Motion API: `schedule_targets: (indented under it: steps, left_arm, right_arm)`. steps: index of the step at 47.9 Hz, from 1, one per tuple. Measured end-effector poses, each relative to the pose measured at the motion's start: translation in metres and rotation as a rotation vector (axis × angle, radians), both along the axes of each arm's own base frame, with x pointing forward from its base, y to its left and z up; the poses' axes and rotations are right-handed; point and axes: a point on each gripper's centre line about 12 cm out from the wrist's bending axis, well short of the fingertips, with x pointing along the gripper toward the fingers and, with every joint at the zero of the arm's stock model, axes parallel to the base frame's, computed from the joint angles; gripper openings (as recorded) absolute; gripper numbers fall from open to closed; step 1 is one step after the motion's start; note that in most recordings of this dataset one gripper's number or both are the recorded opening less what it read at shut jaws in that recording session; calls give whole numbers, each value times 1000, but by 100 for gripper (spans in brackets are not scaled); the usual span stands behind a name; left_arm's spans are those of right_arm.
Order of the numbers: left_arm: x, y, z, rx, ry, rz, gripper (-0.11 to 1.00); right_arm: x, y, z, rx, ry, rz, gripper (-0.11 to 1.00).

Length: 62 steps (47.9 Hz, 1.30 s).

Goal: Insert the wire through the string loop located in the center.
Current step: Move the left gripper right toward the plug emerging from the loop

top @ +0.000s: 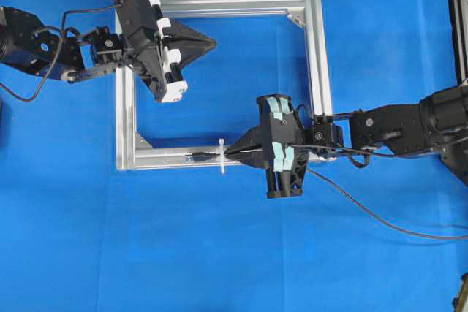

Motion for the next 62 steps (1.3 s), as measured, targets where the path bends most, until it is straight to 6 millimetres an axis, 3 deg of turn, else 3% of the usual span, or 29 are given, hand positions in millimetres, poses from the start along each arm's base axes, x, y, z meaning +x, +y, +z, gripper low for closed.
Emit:
schedule_targets:
  steps: [7, 17, 37, 43, 62]
  left_arm:
    - [4, -18, -1, -4, 8, -49, 0]
    - [8, -61, -6, -19, 43, -159, 0]
    - [-11, -138, -8, -75, 85, -351, 0]
    - [-12, -146, -8, -99, 83, -366, 0]
    - [-12, -145, -8, -100, 83, -364, 0]
  right_arm:
    - [0, 0, 0, 0, 0, 0, -3]
    - [0, 0, 0, 0, 0, 0, -3]
    - [0, 0, 0, 0, 0, 0, -3]
    - [0, 0, 0, -1, 0, 1, -3]
    - [0, 0, 0, -1, 0, 1, -3]
